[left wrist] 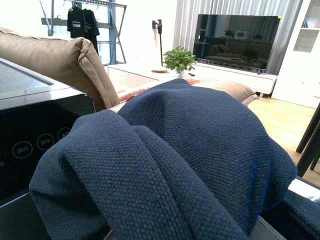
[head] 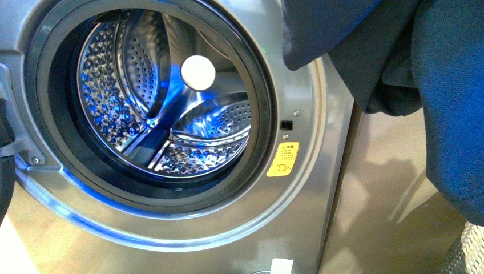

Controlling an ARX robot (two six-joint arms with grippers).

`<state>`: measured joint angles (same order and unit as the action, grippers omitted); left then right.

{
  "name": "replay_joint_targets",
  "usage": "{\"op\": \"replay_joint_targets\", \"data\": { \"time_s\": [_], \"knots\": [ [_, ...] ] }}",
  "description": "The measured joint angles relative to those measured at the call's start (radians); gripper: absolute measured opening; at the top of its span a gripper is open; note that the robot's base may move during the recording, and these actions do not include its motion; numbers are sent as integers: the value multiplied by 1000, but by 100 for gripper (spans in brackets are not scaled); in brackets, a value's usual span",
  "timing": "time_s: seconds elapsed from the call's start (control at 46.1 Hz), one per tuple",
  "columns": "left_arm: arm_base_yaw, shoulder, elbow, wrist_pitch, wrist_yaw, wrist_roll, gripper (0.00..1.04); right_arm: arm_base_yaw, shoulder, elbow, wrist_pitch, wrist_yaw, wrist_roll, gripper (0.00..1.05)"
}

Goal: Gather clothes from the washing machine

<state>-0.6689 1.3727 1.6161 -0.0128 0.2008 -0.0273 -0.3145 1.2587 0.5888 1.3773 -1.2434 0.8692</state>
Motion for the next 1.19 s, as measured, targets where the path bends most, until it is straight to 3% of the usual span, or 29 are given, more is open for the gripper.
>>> {"op": "replay_joint_targets", "data": {
  "time_s": [0.065, 0.152, 0.217, 0.26, 0.477, 0.737, 1.019, 1.192],
  "knots": [
    [0, 0, 0, 0, 0, 0, 15, 24, 64, 151, -88, 51, 19, 97],
    [0, 0, 0, 0, 0, 0, 15, 60, 109, 360, -346, 211, -44, 97],
    [0, 0, 0, 0, -1, 0, 15, 101, 54, 391, -545, 283, -154, 97],
    [0, 0, 0, 0, 0, 0, 15, 116, 29, 385, -584, 285, -190, 97],
    [0, 0, 0, 0, 0, 0, 15, 177, -63, 293, -494, 253, -203, 97],
    [0, 0, 0, 0, 0, 0, 15, 241, -119, 188, -204, 122, -12, 97],
    [0, 0, 0, 0, 1, 0, 15, 303, -155, 139, -12, 119, 178, 97],
    [0, 0, 0, 0, 1, 0, 15, 320, -160, 138, -18, 145, 222, 97]
  ]
}}
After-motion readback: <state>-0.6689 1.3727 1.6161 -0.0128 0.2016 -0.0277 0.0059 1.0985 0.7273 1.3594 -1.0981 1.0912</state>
